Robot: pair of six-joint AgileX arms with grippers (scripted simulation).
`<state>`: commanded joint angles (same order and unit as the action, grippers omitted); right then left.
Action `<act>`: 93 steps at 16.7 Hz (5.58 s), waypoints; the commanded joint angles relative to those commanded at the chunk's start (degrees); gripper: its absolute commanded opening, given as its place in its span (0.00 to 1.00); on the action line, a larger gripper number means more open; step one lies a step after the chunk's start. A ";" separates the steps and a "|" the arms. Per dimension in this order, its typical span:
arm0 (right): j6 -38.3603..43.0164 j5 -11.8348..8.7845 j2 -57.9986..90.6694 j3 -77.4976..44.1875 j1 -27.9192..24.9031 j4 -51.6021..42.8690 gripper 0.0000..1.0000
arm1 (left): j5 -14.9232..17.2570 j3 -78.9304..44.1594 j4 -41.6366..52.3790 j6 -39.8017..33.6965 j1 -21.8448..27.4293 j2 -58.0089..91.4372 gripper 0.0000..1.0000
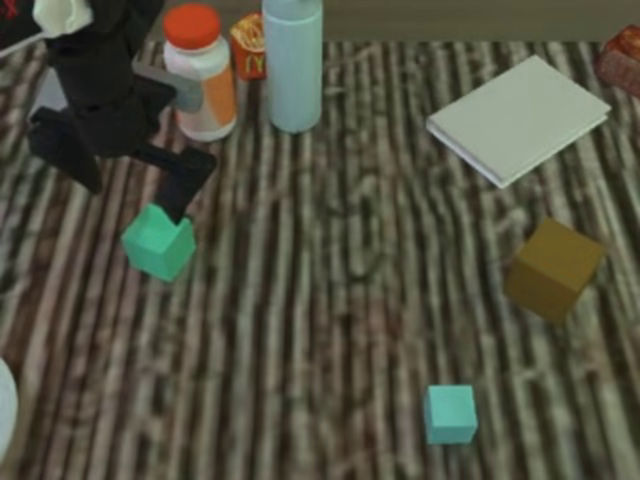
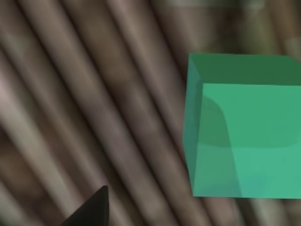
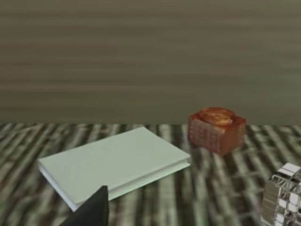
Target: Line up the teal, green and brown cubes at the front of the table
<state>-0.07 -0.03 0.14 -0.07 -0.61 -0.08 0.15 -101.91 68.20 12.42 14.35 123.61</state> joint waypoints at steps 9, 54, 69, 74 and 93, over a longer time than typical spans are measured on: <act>0.07 0.02 -0.14 0.07 0.04 0.08 1.00 | 0.02 3.13 -4.27 0.18 -0.10 1.47 1.00; 0.07 0.02 -0.14 0.07 0.04 0.08 1.00 | 0.29 2.00 -3.27 -0.07 -1.20 0.09 0.00; 0.07 0.02 -0.14 0.07 0.04 0.08 1.00 | -0.55 8.04 -2.25 -46.39 26.94 -4.52 0.00; 0.07 0.02 -0.14 0.07 0.04 0.08 1.00 | -1.05 11.30 -3.00 -63.88 38.05 -8.44 0.00; 0.07 0.02 -0.14 0.07 0.04 0.08 1.00 | -1.22 21.75 -17.77 -66.77 40.24 -4.93 0.00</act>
<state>0.00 0.00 0.00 0.00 -0.57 0.00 -1.07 -80.16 50.43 -54.36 54.59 118.69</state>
